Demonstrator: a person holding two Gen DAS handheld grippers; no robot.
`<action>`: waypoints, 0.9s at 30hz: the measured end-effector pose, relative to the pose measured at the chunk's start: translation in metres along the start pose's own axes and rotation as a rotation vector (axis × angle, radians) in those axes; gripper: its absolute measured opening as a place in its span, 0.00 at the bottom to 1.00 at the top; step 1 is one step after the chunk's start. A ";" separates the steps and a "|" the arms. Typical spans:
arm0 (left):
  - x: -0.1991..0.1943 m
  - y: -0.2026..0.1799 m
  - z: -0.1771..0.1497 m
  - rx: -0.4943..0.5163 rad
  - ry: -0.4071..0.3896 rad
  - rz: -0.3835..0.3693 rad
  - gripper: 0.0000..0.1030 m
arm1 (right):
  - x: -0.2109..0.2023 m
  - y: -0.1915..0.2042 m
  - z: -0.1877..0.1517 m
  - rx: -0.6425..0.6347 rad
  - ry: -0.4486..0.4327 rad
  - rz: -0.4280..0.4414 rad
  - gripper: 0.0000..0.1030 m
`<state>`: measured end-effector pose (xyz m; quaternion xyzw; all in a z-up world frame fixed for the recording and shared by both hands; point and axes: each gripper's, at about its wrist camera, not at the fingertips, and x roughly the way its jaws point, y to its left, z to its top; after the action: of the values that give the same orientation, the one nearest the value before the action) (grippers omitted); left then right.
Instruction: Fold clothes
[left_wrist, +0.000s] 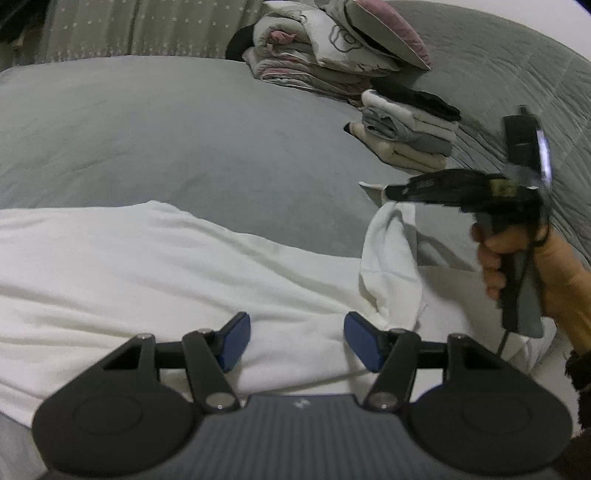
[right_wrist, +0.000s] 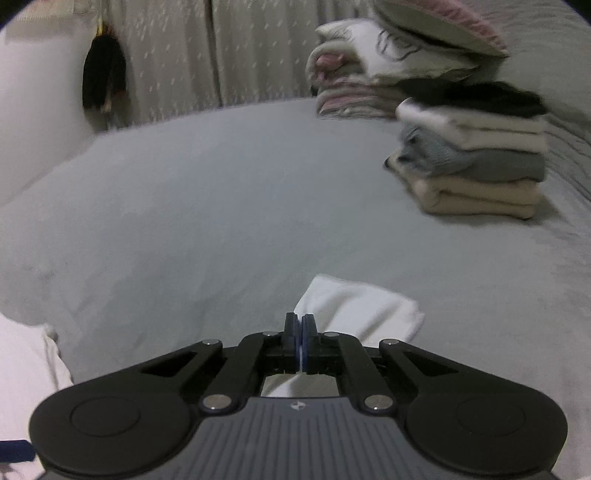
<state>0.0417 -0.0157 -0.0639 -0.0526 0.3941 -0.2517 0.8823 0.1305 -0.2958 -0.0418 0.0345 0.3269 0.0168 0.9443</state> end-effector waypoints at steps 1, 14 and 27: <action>0.000 -0.001 0.001 0.012 0.005 -0.003 0.57 | -0.009 -0.005 0.000 0.014 -0.017 0.003 0.03; -0.003 -0.017 -0.002 0.136 0.032 -0.039 0.50 | -0.139 -0.076 -0.029 0.238 -0.216 0.034 0.03; -0.019 -0.028 -0.011 0.275 0.037 -0.026 0.05 | -0.204 -0.088 -0.125 0.237 -0.180 -0.014 0.03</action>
<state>0.0115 -0.0299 -0.0509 0.0684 0.3715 -0.3157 0.8705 -0.1057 -0.3879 -0.0207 0.1450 0.2411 -0.0319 0.9591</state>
